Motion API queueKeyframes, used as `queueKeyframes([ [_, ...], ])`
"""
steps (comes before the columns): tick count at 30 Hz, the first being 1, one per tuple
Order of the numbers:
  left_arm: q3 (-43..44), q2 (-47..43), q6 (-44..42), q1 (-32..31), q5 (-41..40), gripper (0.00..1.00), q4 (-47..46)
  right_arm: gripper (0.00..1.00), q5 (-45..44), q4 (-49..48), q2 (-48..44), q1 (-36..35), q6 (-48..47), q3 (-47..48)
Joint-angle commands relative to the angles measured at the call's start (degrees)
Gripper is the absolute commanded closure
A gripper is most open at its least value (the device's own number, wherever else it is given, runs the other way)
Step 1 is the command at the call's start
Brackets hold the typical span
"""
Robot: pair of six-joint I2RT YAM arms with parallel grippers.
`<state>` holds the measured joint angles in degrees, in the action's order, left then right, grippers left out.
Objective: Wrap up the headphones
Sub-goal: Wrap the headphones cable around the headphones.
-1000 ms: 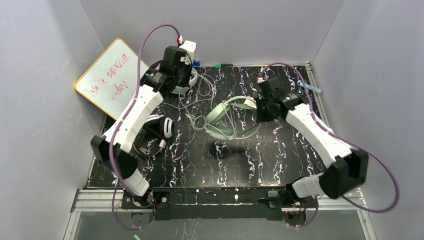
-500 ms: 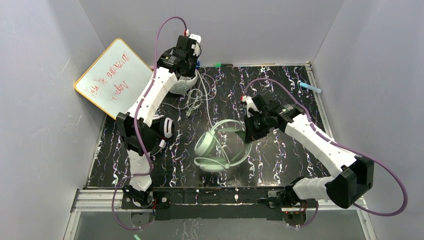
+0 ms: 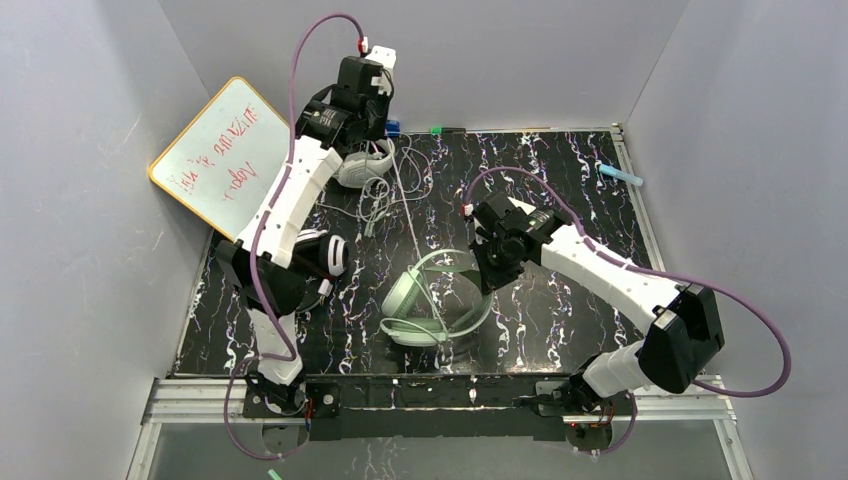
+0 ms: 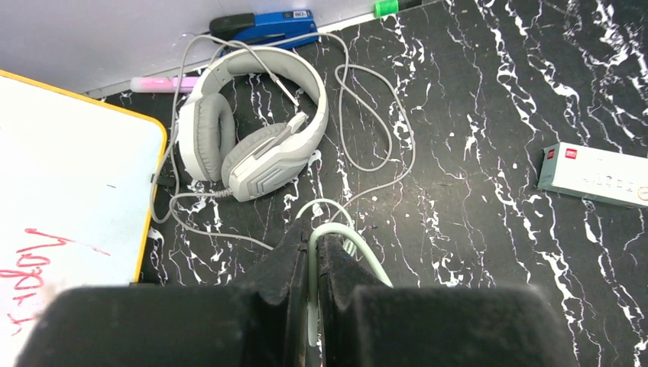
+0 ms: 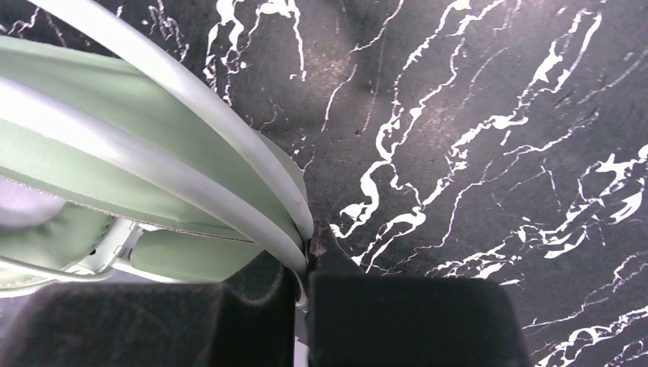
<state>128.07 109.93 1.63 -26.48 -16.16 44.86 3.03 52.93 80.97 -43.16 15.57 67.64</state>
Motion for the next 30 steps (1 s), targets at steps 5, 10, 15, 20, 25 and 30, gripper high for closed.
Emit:
queueKeyframes([
  [5,-4.7,-11.7,0.2,0.7,1.9,1.00,-5.3,0.99,-11.3,5.1,1.9,-0.3,6.2,2.2],
  [10,-7.1,-13.5,1.0,0.7,3.8,1.00,-3.3,0.99,-21.9,6.0,7.7,2.2,10.4,6.0],
  [15,-5.9,-13.8,1.9,0.7,6.4,1.00,-1.1,0.99,-30.4,7.3,13.1,3.1,13.5,12.6],
  [20,-5.1,-15.2,3.3,0.7,9.9,1.00,-0.3,0.99,-35.6,7.4,17.3,4.7,16.7,18.4],
  [25,-5.3,-16.4,4.6,0.7,13.2,1.00,1.2,0.99,-37.9,8.7,21.6,7.9,20.9,25.2],
  [30,-8.7,-18.6,7.8,0.7,18.2,1.00,1.0,0.99,-33.9,3.3,22.9,12.8,22.1,29.6],
])
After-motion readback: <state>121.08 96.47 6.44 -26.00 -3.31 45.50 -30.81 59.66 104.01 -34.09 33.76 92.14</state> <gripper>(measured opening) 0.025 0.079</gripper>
